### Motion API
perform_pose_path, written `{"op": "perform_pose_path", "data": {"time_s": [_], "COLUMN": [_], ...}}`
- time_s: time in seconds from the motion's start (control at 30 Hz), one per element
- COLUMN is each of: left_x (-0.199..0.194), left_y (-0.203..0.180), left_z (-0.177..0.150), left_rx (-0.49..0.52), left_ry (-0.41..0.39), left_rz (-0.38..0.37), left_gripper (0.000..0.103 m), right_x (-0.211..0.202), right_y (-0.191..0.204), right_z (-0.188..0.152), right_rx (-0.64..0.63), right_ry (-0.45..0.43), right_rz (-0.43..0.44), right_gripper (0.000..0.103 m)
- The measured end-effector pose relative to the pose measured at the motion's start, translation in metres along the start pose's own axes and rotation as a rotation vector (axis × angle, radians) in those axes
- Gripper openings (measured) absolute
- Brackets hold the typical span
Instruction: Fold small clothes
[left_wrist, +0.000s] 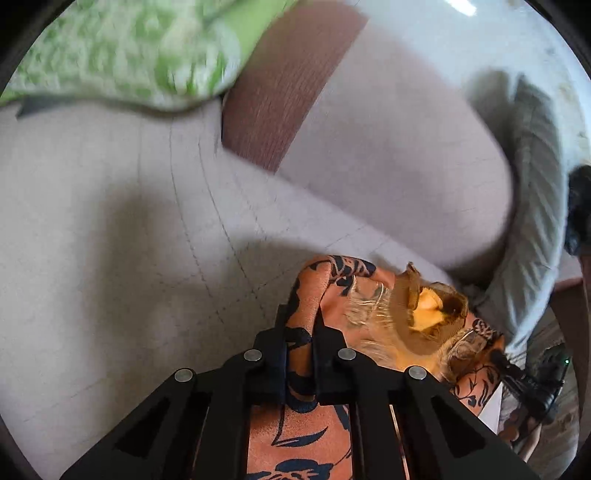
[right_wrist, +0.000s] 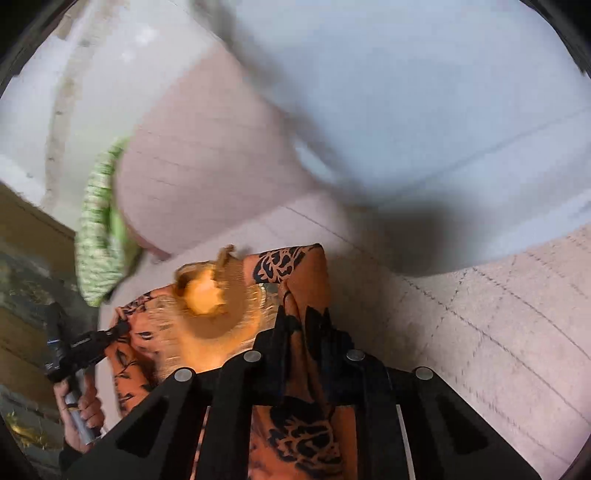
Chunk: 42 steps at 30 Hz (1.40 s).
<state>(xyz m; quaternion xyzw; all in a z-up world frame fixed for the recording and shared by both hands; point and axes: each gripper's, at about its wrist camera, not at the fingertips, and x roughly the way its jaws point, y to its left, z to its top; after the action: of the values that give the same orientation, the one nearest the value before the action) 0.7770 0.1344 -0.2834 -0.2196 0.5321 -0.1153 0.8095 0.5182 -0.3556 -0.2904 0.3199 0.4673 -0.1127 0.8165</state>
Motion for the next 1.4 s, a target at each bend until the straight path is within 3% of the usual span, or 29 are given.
{"op": "perform_pose_path", "data": {"time_s": [0.1,0.2,0.3,0.47,0.57,0.7,0.77,0.83,0.97,1.03,1.07,1.2,1.33,1.4], "left_x": [-0.047,-0.106,-0.166,-0.223,-0.226,-0.193,-0.177,-0.177,-0.199,-0.210,-0.216,-0.243,-0.257,-0.252], "left_y": [-0.003,-0.002,0.011,0.055,0.084,0.113,0.127,0.138,0.154,0.153,0.144,0.124,0.099,0.090], "left_z": [-0.016,-0.051,-0.108,-0.206,-0.262,-0.322,-0.337,-0.339,-0.349,-0.361,-0.379,-0.400,-0.422,-0.425], "left_rx": [0.053,0.098,0.109,0.059,-0.024,-0.123,-0.187,-0.259,-0.311,-0.296,-0.284,-0.232,-0.166,-0.148], "left_ry": [-0.076,-0.166,-0.261,-0.340,-0.309,-0.168,-0.087,-0.053,-0.088,-0.084,-0.089,-0.110,-0.147,-0.126], "left_rz": [-0.035,-0.078,-0.118,-0.130,-0.114,-0.025,0.013,-0.062,-0.081,-0.101,-0.108,-0.139,-0.150,-0.155], "left_gripper": [0.008,0.008,0.008,0.008,0.009,0.010,0.011,0.015,0.032,0.032,0.032,0.034,0.046,0.048], "right_x": [-0.042,-0.085,-0.145,-0.214,-0.218,-0.199,-0.187,-0.180,-0.198,-0.212,-0.218,-0.242,-0.239,-0.234], "right_y": [0.018,0.031,0.036,0.034,0.032,0.005,-0.003,-0.007,-0.019,-0.028,-0.031,-0.029,-0.007,-0.005], "right_z": [-0.017,-0.042,-0.086,-0.179,-0.227,-0.289,-0.312,-0.319,-0.336,-0.349,-0.357,-0.380,-0.377,-0.377], "right_rx": [-0.065,-0.108,-0.137,-0.211,-0.177,-0.053,-0.040,0.003,0.074,0.128,0.144,0.158,0.086,0.085], "right_ry": [-0.070,-0.114,-0.189,-0.258,-0.239,-0.175,-0.137,-0.083,-0.096,-0.131,-0.144,-0.231,-0.228,-0.216], "right_rz": [0.046,0.067,0.104,0.131,0.129,0.070,-0.039,-0.080,-0.049,-0.020,-0.007,0.046,0.094,0.119], "right_gripper": [0.013,0.013,0.013,0.013,0.014,0.015,0.015,0.022,0.032,0.038,0.038,0.038,0.038,0.039]}}
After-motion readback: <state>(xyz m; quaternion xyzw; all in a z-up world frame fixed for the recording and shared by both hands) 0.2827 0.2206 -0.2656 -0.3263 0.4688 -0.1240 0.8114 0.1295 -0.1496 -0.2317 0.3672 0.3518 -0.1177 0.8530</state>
